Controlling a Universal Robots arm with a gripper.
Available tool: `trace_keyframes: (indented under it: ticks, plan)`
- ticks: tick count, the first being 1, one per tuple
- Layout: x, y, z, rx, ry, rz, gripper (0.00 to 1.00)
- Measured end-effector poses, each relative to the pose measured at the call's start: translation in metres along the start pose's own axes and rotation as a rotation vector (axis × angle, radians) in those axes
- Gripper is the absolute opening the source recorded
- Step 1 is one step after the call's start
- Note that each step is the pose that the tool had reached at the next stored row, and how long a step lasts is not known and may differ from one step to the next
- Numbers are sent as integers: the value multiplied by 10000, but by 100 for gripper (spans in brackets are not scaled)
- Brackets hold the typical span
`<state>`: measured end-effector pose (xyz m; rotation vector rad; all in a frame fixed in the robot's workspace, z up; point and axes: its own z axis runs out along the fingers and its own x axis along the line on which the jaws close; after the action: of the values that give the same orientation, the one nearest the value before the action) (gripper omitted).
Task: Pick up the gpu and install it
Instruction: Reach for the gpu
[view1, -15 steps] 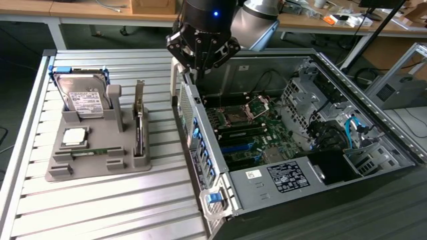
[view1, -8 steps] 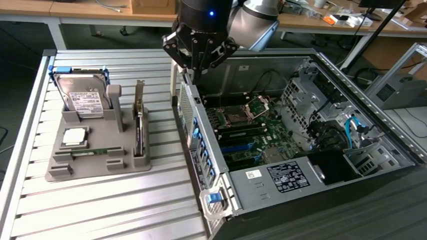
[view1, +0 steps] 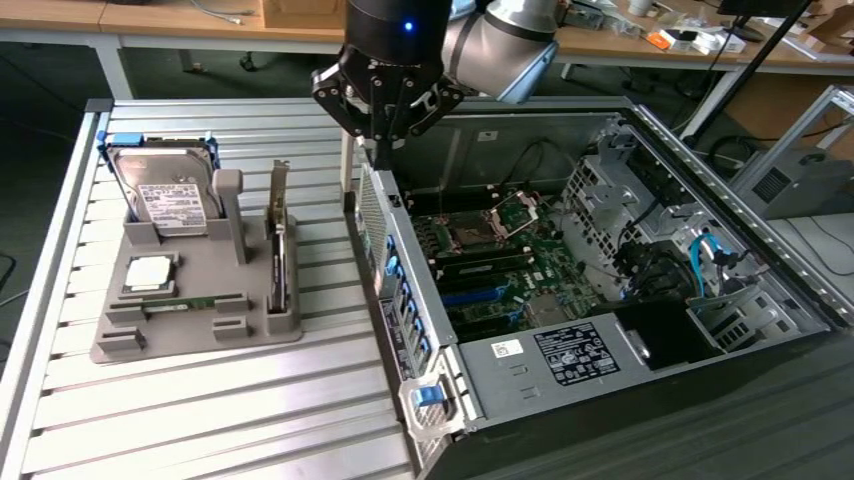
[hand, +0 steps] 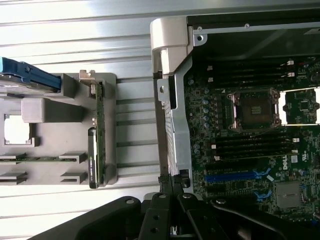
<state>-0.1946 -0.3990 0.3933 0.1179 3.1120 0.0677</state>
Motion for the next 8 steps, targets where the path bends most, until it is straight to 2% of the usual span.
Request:
trace_keyframes:
  ticks: [4, 6, 8]
  plan:
    - [5, 0, 0, 0, 0, 0, 11]
    - [58, -5, -2, 0, 0, 0, 11]
    - [61, -5, -2, 1, 1, 0, 11]
